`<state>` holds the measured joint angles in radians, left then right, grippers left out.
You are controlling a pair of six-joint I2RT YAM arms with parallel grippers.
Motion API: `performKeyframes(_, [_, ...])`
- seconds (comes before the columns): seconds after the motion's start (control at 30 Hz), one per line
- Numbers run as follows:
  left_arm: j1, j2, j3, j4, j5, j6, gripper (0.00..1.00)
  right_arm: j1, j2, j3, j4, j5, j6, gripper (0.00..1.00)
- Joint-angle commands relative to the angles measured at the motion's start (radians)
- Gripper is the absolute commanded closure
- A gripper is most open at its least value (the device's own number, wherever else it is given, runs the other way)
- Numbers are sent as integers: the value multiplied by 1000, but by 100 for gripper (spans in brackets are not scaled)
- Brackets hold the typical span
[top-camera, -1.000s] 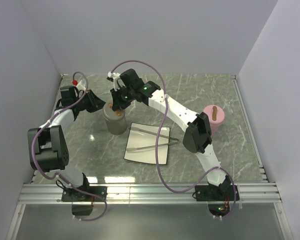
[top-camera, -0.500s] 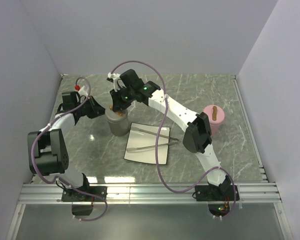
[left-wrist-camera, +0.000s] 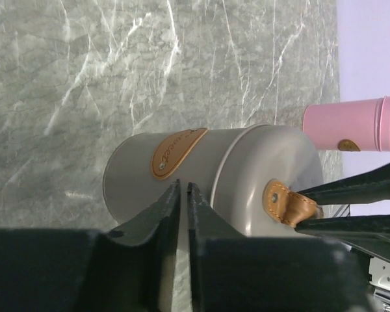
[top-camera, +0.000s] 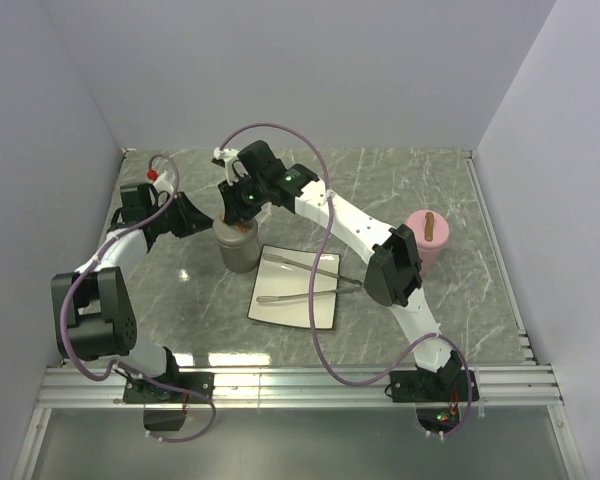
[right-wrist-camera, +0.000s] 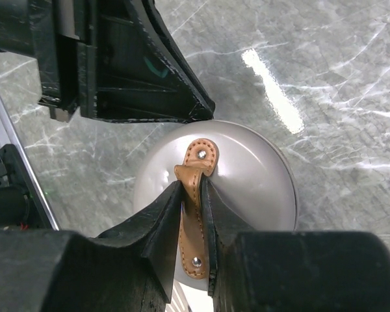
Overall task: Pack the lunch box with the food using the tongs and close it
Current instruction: Close the box lid on the packing box, then move the packing box to the center of the board.
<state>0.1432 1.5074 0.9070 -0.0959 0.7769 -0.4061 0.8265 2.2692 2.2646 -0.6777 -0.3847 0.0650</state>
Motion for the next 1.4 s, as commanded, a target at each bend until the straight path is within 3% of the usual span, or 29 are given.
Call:
performKeyframes(0.0, [18, -61, 39, -4, -2, 27, 82, -9, -3, 13, 4, -11, 1, 74])
performKeyframes(0.13, [36, -91, 46, -2, 12, 27, 78, -23, -28, 16, 24, -36, 7, 70])
performKeyframes(0.3, [74, -183, 14, -14, 53, 88, 68, -38, -105, 1, 69, -77, 16, 54])
performKeyframes(0.5, [114, -306, -34, -155, 77, 338, 58, -43, -191, -33, 104, -74, 4, 54])
performKeyframes(0.6, [125, -366, -103, -172, 93, 365, 55, -43, -211, -34, 86, -83, 9, 55])
performKeyframes(0.73, [122, -411, -189, -154, 107, 323, 57, -62, -252, -65, 73, -94, 19, 53])
performKeyframes(0.97, [81, -343, -201, -145, 55, 296, 59, -200, -323, -135, 84, -169, 50, 33])
performKeyframes(1.13, [23, -254, -215, -130, 51, 245, 59, -297, -362, -166, 81, -187, 62, 30])
performKeyframes(1.37, [-13, -202, -276, 74, 70, -1, 53, -383, -405, -218, 86, -210, 78, 30])
